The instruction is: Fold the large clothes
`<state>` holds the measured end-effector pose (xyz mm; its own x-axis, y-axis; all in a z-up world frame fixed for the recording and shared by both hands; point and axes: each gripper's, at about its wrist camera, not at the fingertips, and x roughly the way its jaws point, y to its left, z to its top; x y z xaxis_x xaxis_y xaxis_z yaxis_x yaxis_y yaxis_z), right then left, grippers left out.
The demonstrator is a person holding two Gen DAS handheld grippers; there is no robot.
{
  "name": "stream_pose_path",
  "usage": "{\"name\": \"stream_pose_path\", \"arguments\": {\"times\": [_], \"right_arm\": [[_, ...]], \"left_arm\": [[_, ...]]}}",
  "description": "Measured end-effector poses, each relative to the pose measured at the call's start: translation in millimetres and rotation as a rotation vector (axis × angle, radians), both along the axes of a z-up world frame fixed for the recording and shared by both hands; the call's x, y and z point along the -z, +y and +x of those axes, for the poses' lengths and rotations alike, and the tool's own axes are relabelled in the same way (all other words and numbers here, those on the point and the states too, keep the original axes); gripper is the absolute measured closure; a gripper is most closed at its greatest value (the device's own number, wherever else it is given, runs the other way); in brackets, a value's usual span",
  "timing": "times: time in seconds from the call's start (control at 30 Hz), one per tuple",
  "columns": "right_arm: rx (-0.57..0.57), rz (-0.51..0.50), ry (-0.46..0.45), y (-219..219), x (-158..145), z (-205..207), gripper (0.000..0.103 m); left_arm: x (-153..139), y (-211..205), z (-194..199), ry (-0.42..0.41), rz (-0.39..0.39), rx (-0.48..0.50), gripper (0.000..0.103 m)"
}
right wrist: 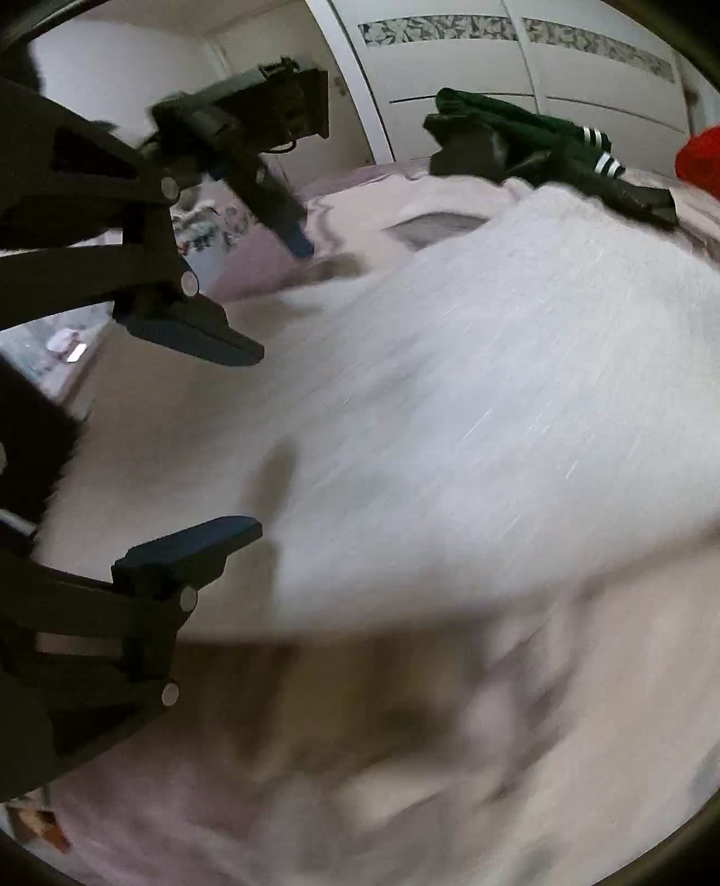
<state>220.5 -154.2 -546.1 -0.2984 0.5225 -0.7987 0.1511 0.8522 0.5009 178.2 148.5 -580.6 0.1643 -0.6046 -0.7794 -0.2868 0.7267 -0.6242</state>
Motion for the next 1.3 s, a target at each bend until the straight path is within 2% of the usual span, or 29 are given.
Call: {"name": "stream_pose_path", "arguments": {"times": [0.1,0.17,0.2,0.27,0.33,0.37,0.4,0.47,0.5,0.53,0.57,0.7,0.77,0.93,1.03,1.17,1.23,1.3], "right_arm": [[0.030,0.008,0.102,-35,31,-51,0.043],[0.048,0.067,0.185,-42,62,-82,0.042],[0.048,0.086,0.195,-43,71,-91,0.037],[0.070,0.177,0.243,-41,91,-103,0.037],[0.110,0.239,0.276,-37,104,-108,0.035],[0.114,0.257,0.283,-33,108,-108,0.035],[0.116,0.258,0.283,-30,112,-104,0.035],[0.141,0.254,0.277,-25,115,-98,0.038],[0.141,0.259,0.276,-32,111,-110,0.055],[0.165,0.279,0.279,-33,108,-110,0.075],[0.195,0.313,0.290,-43,108,-112,0.076],[0.262,0.450,0.294,-37,60,-104,0.080],[0.289,0.515,0.268,-36,28,-89,0.080],[0.377,0.663,0.149,-24,-32,-28,0.081],[0.443,0.698,0.064,-31,-54,28,0.081],[0.522,0.643,0.038,-25,-47,99,0.082],[0.576,0.621,0.056,-40,-22,131,0.082],[0.643,0.606,0.085,-60,8,150,0.082]], "left_arm": [[37,-4,-35,0.100,-0.028,0.010,0.031],[56,-13,-48,0.142,-0.053,0.025,0.031],[70,-19,-55,0.168,-0.082,0.042,0.031],[81,-28,-63,0.182,-0.115,0.072,0.031],[84,-35,-66,0.169,-0.108,0.090,0.031],[82,-36,-66,0.158,-0.103,0.079,0.031],[80,-36,-64,0.145,-0.133,0.054,0.033],[71,-37,-64,0.133,-0.164,0.019,0.070],[65,-35,-65,0.125,-0.165,0.009,0.087],[58,-37,-63,0.116,-0.175,0.003,0.088],[50,-36,-64,0.102,-0.187,-0.009,0.089],[-7,-29,-55,0.034,-0.291,-0.071,0.090],[-38,-26,-42,-0.017,-0.321,-0.096,0.090],[-88,-19,15,-0.149,-0.399,-0.172,0.090],[-90,-9,59,-0.189,-0.418,-0.214,0.090],[-66,-15,127,-0.197,-0.418,-0.233,0.090],[-48,-17,162,-0.180,-0.407,-0.244,0.090],[-20,-15,194,-0.128,-0.420,-0.256,0.089]]}}
